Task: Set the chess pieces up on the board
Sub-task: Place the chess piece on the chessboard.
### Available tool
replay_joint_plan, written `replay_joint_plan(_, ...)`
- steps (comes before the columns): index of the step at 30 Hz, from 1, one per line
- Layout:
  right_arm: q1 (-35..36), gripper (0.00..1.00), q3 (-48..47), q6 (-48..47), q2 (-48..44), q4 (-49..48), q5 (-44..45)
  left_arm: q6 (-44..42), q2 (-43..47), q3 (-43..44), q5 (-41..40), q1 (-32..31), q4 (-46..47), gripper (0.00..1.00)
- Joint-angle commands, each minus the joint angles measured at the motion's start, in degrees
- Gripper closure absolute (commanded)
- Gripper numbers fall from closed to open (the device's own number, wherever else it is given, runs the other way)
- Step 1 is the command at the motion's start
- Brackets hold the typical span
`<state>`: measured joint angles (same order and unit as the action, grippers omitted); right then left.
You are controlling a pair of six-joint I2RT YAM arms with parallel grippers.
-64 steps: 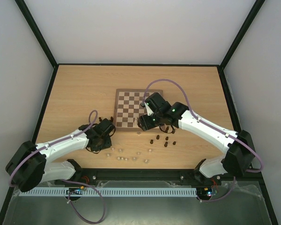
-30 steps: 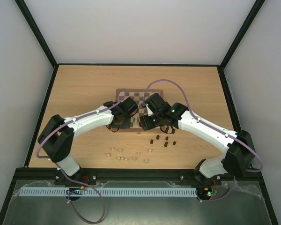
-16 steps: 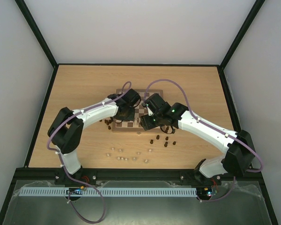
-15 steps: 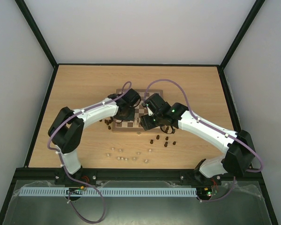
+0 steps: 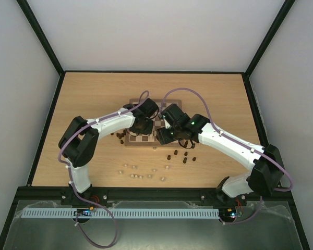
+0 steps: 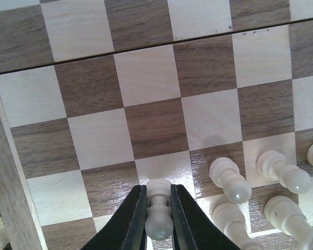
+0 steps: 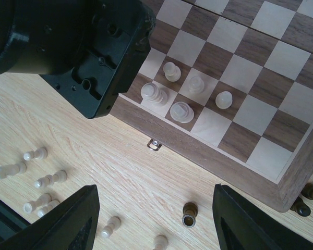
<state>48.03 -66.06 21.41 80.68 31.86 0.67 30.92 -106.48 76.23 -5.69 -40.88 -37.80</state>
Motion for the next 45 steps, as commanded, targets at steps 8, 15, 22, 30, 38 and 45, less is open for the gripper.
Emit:
replay_joint_plan(8,0.37,0.39,-0.03,-0.58,-0.44,1.97,-0.01,-0.82,-2.75,1.92,0.82,-0.48,-0.28,0.86)
replay_joint_plan(15,0.40,0.39,0.05,-0.53,-0.43,1.87,-0.23,-0.78,-3.40,2.58,1.12,-0.77,-0.25,0.85)
replay_joint_plan(22,0.40,0.39,0.23,-0.49,-0.48,1.83,-0.56,-0.71,-3.75,2.96,0.73,-0.86,-0.80,0.83)
replay_joint_plan(30,0.38,0.39,0.44,-0.40,-0.69,1.72,-0.72,-0.33,-3.51,3.26,0.24,-0.89,-1.16,0.78)
replay_joint_plan(38,0.38,0.39,0.52,-0.40,-0.65,1.75,-0.85,0.09,-1.92,4.34,-0.22,-0.95,-2.11,0.75)
replay_joint_plan(45,0.36,0.39,0.51,-0.40,-0.88,1.77,-0.84,0.45,0.54,6.56,-2.42,-0.95,-4.32,0.71)
